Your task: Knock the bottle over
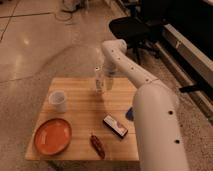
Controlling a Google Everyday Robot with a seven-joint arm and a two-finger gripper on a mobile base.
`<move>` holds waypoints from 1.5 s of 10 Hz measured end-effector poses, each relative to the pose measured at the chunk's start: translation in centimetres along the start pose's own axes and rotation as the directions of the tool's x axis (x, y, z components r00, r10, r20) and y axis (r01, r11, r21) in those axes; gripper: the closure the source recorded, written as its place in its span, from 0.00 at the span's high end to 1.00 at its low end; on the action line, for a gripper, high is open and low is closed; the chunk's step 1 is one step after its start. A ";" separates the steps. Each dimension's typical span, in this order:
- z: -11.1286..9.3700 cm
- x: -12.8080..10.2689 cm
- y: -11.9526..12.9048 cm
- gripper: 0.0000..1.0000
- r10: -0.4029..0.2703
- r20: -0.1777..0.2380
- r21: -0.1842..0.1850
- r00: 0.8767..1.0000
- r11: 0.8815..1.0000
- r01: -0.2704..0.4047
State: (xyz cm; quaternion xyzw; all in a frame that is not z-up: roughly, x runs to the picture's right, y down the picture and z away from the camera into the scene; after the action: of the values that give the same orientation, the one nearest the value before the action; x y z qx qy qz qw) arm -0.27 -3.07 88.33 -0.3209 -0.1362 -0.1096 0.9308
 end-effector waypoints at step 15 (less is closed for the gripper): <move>-4.4 2.0 -1.0 0.65 -0.008 -0.169 0.152 0.986 0.988 0.034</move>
State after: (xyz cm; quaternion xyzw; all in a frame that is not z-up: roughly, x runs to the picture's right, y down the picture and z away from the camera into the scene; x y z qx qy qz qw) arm 2.06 -6.83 86.26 -0.2362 -0.0685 -0.1352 0.9598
